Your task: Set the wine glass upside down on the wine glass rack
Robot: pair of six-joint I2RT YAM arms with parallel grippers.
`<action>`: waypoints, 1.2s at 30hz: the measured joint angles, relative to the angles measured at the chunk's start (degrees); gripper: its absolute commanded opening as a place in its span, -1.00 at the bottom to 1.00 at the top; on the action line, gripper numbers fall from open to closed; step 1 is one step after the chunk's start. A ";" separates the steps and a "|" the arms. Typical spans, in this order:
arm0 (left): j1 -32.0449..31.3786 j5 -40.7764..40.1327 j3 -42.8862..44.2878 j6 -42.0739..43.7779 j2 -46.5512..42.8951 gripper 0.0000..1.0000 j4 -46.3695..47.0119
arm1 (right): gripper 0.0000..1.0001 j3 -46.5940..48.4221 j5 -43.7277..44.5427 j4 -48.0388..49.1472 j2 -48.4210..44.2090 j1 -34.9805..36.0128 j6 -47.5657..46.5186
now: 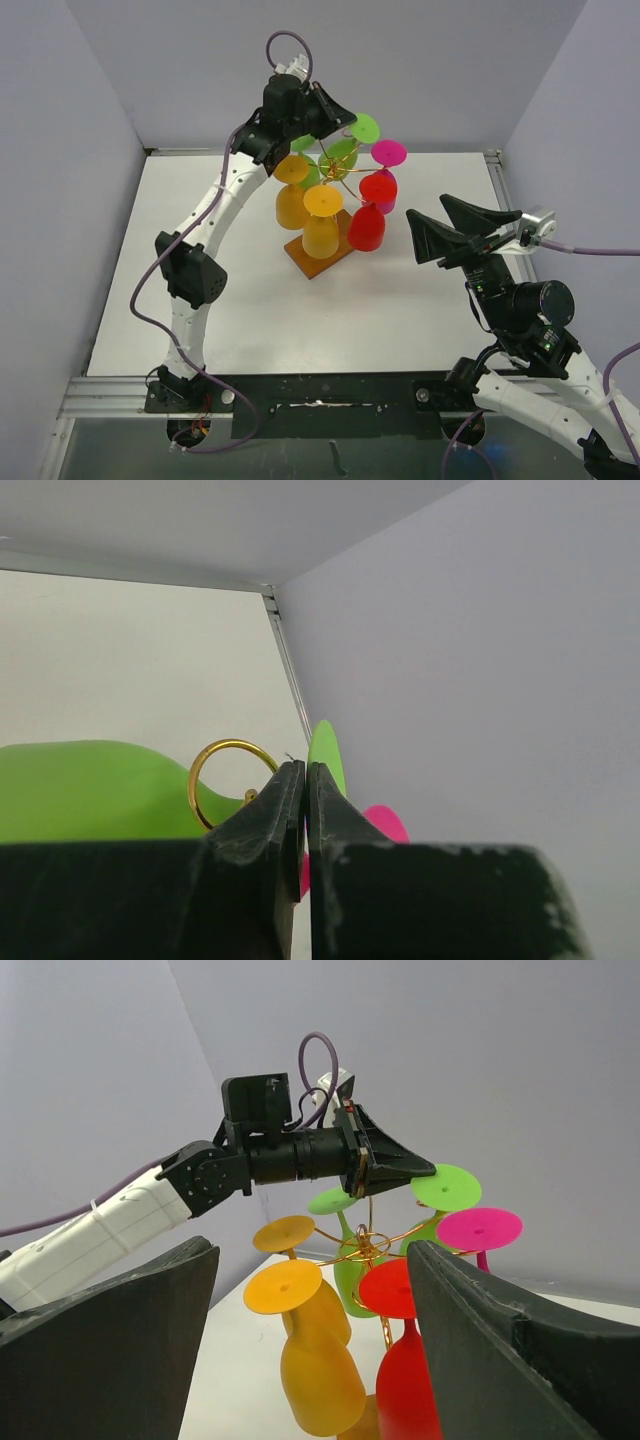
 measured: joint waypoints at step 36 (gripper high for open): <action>-0.39 -9.79 2.27 2.32 2.34 -1.00 -2.34 | 0.56 -0.13 -0.02 0.00 0.00 0.00 0.24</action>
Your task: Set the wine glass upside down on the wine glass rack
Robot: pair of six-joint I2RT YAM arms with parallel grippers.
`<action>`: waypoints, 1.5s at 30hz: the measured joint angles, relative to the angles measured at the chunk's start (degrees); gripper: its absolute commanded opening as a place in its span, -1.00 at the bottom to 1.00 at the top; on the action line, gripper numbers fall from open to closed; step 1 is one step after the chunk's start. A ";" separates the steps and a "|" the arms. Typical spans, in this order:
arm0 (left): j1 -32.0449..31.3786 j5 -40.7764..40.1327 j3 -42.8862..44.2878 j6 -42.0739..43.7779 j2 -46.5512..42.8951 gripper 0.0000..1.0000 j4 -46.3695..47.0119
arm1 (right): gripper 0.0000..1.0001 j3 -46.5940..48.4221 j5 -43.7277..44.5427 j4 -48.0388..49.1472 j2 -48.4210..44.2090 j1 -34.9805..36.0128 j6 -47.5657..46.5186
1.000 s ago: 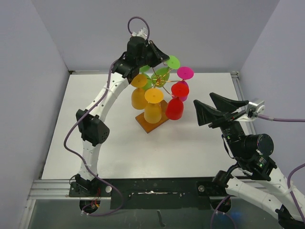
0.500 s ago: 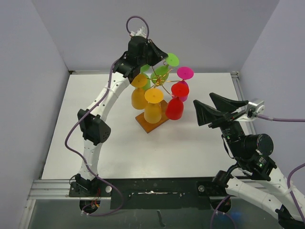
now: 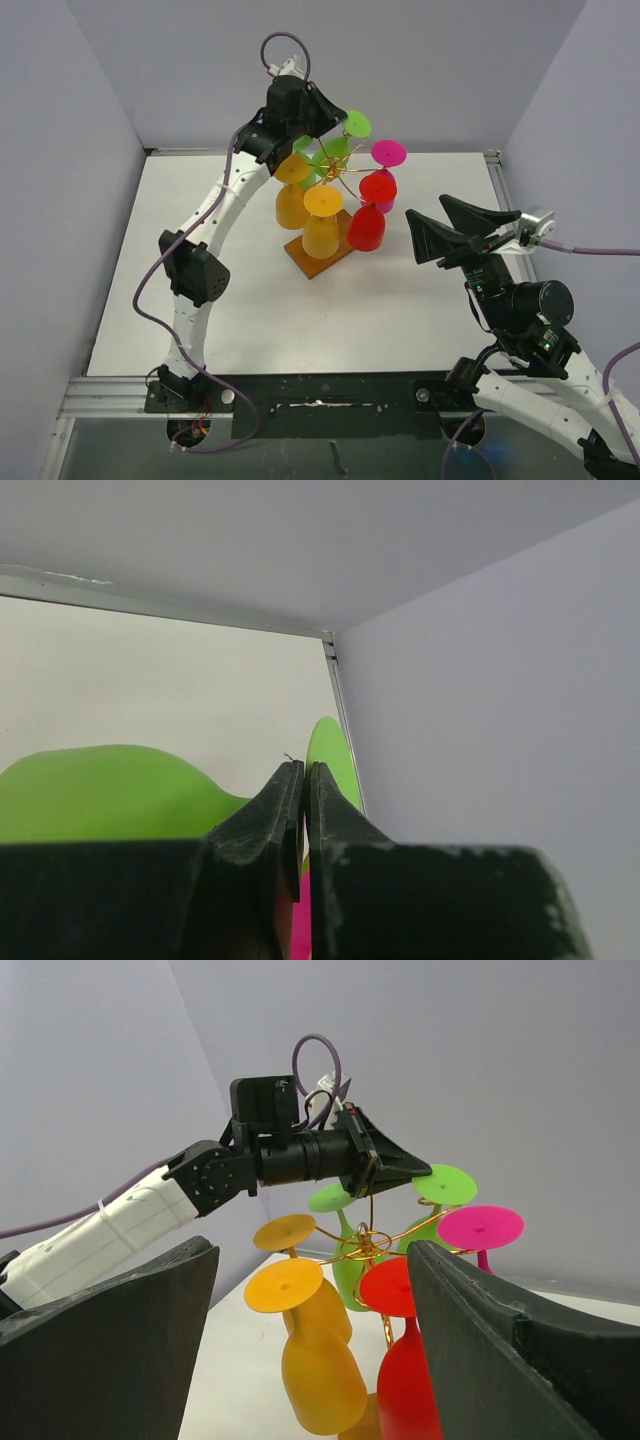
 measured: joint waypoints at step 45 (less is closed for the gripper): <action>0.00 -4.26 -1.75 10.99 -7.43 -0.23 -2.08 | 0.64 0.37 2.21 -3.58 1.44 0.00 2.23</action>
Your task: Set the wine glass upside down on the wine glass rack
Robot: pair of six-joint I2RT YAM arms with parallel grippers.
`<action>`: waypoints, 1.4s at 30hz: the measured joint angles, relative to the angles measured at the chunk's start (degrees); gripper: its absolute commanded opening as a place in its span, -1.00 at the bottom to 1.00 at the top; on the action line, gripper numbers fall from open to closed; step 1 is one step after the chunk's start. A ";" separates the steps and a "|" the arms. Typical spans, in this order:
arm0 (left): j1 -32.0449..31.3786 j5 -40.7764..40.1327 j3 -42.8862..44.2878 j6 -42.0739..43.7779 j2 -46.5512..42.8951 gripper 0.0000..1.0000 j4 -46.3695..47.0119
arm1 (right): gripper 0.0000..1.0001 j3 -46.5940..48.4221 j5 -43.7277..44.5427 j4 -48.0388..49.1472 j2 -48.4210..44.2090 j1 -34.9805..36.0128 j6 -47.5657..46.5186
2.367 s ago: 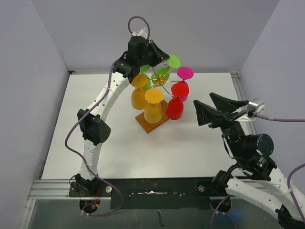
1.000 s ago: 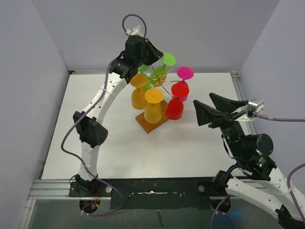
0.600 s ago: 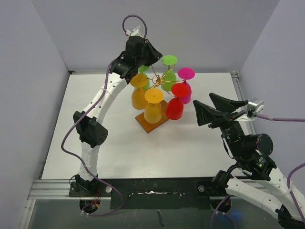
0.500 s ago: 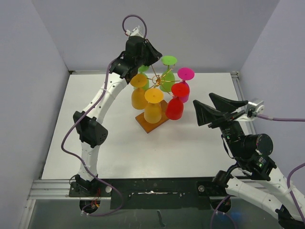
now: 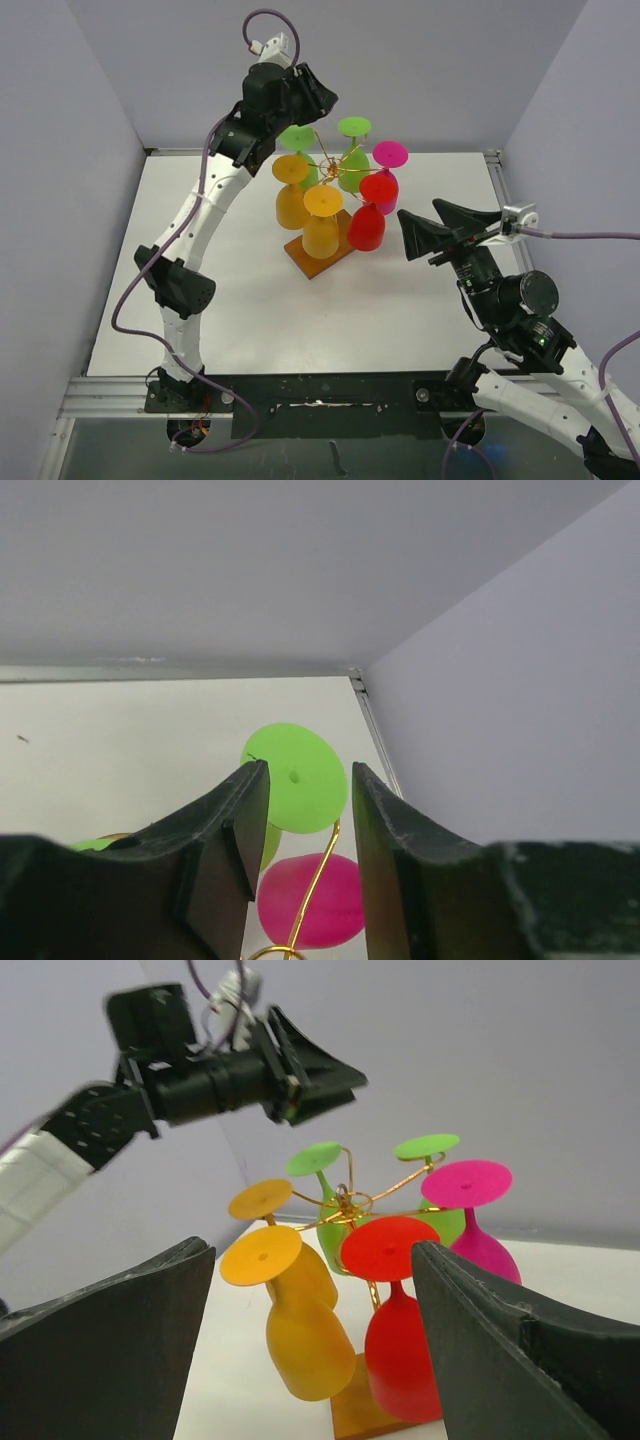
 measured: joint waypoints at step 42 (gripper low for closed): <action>5.95 -18.95 -80.65 20.15 -89.55 0.30 -1.99 | 0.95 8.37 27.82 -44.37 -13.14 0.00 11.30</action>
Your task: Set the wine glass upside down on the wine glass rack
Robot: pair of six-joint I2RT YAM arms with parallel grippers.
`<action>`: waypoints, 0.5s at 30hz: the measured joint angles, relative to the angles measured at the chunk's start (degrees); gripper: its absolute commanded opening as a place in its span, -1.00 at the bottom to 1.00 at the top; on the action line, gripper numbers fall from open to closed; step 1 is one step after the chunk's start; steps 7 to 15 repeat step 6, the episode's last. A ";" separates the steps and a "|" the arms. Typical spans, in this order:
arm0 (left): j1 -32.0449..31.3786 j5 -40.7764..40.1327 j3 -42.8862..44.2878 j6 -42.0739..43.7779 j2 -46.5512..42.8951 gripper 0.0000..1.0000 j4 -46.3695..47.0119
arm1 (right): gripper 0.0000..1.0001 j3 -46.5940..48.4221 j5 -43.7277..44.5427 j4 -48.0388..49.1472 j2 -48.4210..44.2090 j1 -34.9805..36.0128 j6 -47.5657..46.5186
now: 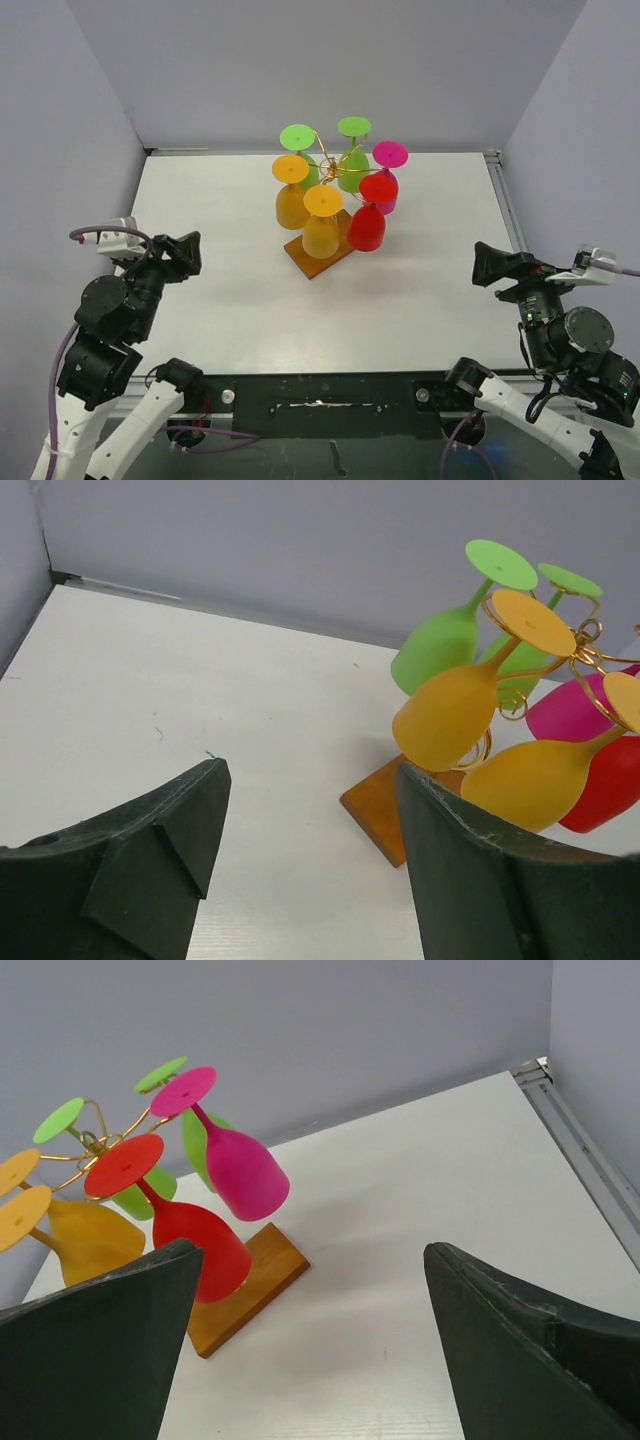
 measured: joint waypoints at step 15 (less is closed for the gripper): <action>0.00 -0.39 1.05 1.03 -0.94 0.30 -0.13 | 0.95 0.00 -0.07 1.88 -1.16 0.00 -2.08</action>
